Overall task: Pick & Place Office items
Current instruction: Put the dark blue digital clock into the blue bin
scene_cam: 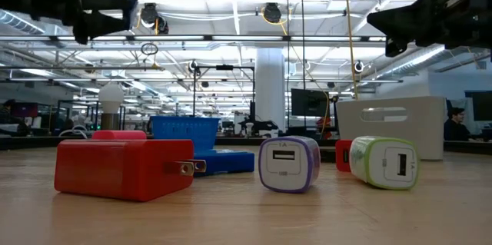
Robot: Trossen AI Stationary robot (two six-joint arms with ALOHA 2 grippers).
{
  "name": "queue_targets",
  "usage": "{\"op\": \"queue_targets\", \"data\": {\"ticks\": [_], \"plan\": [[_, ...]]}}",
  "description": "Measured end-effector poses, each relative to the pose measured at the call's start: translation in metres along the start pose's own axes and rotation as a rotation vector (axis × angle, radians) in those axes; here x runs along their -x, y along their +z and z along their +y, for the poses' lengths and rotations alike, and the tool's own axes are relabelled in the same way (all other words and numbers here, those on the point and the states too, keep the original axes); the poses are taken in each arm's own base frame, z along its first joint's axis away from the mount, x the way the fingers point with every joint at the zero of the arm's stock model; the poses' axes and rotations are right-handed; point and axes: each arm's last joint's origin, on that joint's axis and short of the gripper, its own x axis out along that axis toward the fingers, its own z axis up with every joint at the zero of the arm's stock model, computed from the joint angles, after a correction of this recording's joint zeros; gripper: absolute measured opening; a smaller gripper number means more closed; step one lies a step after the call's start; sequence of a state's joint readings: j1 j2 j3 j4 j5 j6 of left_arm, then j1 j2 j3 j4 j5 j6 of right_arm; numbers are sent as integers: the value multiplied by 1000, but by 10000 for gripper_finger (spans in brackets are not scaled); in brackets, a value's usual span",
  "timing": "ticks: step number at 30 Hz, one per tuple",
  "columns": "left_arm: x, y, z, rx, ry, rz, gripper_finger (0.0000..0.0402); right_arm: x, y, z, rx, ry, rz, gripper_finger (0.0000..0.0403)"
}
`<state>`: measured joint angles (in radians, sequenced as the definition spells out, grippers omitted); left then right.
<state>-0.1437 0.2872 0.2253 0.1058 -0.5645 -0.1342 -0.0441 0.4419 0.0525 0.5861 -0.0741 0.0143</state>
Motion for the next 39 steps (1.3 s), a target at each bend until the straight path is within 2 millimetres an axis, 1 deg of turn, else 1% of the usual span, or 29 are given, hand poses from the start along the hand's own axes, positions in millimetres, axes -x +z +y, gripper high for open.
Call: {"op": "queue_targets", "data": {"ticks": [4, 7, 10, 13, 19, 24, 27, 30, 34, 39], "plan": [[-11, 22, -6, 10, 78, 80, 294, 0, 0, 0, 0, -10, 2, 4], [-24, 33, -9, -12, 137, 168, 294, 0, 0, -1, 0, -25, 3, 4], [-41, 37, -12, -39, 204, 262, 294, 0, -1, -1, 0, -24, 6, 4], [-61, 35, -12, -69, 244, 374, 294, 0, -1, -1, 0, -24, 7, 4], [-98, 18, -6, -81, 259, 561, 294, 0, -1, -1, 0, -23, 8, 4], [-123, -3, 4, -64, 262, 698, 294, 0, -1, -1, 0, -24, 7, 4], [-135, -19, 9, -52, 247, 790, 294, 0, -1, -1, 0, -24, 7, 4], [-145, -38, 11, -56, 207, 872, 294, 0, -1, -1, 0, -24, 7, 4], [-156, -57, 10, -82, 172, 921, 294, 0, -1, -1, 0, -25, 7, 4], [-163, -72, 13, -96, 179, 951, 294, 0, -1, -1, -1, -25, 7, 4]]}}
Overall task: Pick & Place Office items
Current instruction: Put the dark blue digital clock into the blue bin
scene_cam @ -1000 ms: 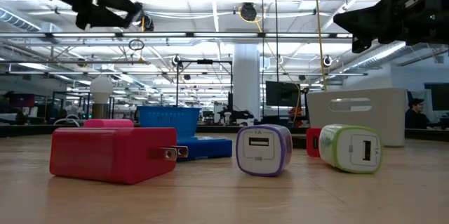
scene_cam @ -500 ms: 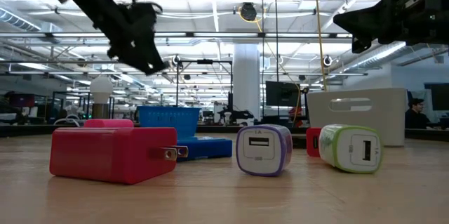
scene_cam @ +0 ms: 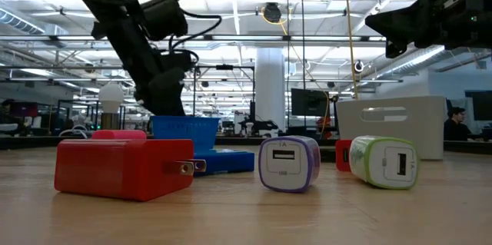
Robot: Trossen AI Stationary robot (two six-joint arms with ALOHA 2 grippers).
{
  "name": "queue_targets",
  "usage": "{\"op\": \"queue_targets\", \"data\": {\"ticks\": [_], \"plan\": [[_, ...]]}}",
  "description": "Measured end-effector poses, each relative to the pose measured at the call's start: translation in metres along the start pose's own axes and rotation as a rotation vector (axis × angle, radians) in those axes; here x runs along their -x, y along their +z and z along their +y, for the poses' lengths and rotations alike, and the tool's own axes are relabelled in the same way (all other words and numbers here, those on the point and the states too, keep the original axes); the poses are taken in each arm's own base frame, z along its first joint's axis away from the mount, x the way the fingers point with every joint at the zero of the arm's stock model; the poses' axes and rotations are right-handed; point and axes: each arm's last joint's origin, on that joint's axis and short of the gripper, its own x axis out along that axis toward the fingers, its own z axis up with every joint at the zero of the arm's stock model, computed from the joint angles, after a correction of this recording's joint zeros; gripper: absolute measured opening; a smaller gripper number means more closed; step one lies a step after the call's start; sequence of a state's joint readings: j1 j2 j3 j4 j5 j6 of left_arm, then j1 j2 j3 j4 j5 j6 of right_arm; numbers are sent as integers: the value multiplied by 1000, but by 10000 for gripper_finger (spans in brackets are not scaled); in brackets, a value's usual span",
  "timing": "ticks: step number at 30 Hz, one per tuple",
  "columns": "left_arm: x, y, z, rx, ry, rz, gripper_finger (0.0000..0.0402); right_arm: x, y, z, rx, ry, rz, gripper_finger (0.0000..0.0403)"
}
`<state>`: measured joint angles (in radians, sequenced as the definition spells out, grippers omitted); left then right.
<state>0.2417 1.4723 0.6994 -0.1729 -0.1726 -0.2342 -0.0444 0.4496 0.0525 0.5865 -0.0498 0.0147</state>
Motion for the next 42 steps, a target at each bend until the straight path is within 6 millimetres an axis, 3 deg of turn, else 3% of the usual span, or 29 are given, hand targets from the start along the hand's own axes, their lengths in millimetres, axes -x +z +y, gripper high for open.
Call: {"op": "queue_targets", "data": {"ticks": [6, 15, 20, 30, 42], "plan": [[-2, 3, -1, -34, 12, 18, 294, 0, 0, 0, 0, 0, 0, 4], [20, 45, -9, -92, 34, 133, 294, 0, 2, 0, 1, 3, -16, 4], [6, 54, -14, -118, 57, 245, 294, 0, 0, 0, 0, 3, -4, 4], [-33, 47, -19, -157, 79, 370, 294, -1, -1, 0, -7, 3, 3, 4], [-42, 42, -20, -180, 57, 404, 299, -1, -1, 0, -7, 4, 3, 4]]}}
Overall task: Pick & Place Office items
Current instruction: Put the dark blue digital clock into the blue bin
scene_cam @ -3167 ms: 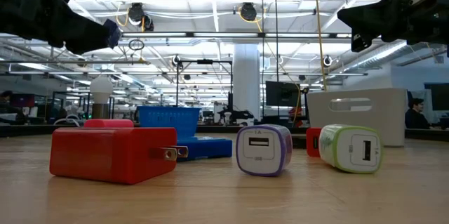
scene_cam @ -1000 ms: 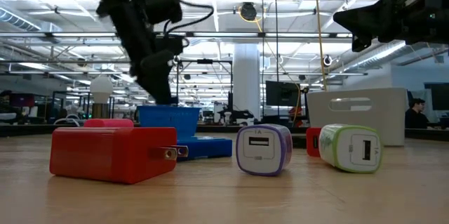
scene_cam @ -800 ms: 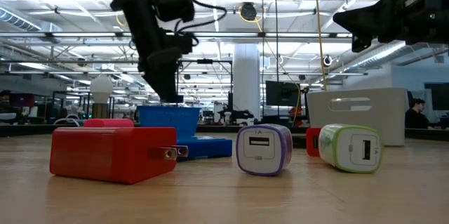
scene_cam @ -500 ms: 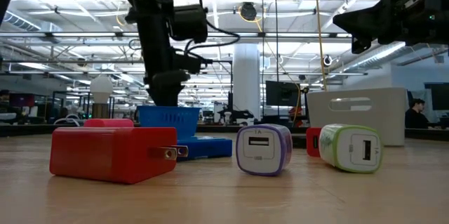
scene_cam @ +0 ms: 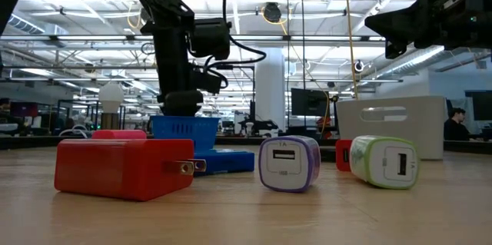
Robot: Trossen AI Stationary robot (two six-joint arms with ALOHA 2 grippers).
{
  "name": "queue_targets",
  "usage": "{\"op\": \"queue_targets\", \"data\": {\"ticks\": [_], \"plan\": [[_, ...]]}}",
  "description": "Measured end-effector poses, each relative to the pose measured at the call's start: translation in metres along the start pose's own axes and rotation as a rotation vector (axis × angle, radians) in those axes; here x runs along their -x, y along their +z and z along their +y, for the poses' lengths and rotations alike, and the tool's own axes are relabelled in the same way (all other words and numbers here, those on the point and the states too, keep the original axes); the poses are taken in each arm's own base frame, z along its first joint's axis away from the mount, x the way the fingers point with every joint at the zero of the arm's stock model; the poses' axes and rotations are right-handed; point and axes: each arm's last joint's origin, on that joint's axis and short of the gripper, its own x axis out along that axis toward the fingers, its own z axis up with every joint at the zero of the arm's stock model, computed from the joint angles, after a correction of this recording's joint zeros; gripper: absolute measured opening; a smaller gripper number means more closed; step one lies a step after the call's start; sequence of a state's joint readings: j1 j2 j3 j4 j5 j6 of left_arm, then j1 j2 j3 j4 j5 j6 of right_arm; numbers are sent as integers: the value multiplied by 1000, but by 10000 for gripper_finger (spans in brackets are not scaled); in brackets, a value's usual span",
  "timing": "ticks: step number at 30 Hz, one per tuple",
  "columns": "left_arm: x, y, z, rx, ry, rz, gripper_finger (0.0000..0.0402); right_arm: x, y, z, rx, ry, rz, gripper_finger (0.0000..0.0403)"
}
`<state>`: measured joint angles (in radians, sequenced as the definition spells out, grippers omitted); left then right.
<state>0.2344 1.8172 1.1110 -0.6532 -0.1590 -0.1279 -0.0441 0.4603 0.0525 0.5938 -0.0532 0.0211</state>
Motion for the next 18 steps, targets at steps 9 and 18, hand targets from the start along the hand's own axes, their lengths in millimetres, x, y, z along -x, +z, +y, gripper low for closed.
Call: {"op": "queue_targets", "data": {"ticks": [9, 18], "plan": [[0, 0, 0, -2, -6, -2, 349, 0, 0, 0, 0, 0, 0, 4], [16, -1, 3, -8, -6, -30, 352, 0, 0, 0, 0, 0, 1, 4]]}}
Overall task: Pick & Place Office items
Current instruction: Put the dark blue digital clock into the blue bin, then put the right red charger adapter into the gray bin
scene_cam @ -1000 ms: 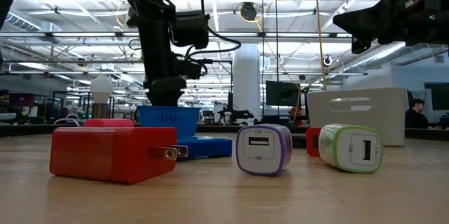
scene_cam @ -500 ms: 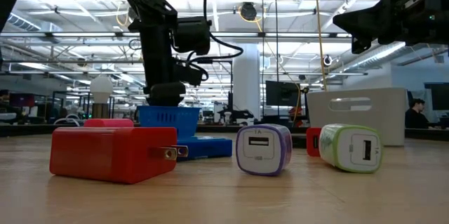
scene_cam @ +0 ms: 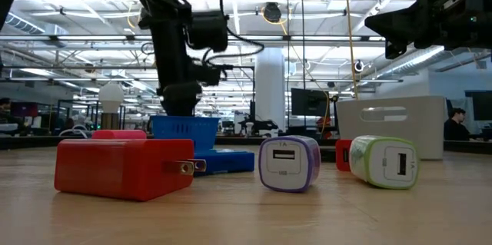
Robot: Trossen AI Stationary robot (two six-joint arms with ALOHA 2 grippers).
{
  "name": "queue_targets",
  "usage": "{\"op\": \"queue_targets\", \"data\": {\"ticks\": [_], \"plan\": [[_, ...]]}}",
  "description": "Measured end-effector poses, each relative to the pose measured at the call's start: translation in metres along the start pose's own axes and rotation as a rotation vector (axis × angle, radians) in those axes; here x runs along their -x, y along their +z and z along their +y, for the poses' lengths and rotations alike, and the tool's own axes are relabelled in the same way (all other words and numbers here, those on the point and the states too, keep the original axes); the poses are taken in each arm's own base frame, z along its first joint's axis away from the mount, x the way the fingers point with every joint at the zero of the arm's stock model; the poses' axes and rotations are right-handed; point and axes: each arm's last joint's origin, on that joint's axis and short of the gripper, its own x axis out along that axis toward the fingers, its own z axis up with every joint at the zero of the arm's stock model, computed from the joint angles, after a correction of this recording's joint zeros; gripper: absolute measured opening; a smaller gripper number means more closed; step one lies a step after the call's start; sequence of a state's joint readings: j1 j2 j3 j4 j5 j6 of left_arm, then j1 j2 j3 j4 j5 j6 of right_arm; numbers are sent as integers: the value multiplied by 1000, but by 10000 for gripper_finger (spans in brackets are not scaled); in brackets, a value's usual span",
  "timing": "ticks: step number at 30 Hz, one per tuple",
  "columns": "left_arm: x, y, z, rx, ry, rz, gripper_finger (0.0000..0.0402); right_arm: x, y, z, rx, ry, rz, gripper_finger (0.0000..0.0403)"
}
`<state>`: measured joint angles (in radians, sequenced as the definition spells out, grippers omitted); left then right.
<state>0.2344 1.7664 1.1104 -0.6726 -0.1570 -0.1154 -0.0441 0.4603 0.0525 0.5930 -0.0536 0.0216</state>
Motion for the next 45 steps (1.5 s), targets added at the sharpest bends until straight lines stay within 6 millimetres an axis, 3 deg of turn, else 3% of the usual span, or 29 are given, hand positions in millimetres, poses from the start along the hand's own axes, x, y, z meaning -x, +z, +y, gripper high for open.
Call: {"op": "queue_targets", "data": {"ticks": [4, 9, 13, 17, 23, 29, 35, 45], "plan": [[35, -3, 5, 40, 3, -82, 345, 0, 0, 0, 0, 0, -1, 4], [96, -15, 3, 21, 13, -279, 322, 0, 0, 0, -11, 0, 1, 4], [136, -31, -6, -36, -28, -449, 279, 0, 0, 0, -11, 0, 1, 4], [155, -52, -15, -95, -75, -544, 217, 0, 0, 0, -11, 0, 1, 4], [161, -79, -19, -164, -117, -684, 107, 0, 0, 0, -12, 0, 1, 4], [158, -108, -10, -227, -151, -849, 10, 0, 0, 0, -12, 0, 1, 4], [144, -134, -2, -300, -189, -1006, 15, 0, 0, 0, -12, 0, 2, 4], [115, -161, 1, -317, -284, -1164, 8, 0, -1, 0, -12, -1, 5, 4]]}}
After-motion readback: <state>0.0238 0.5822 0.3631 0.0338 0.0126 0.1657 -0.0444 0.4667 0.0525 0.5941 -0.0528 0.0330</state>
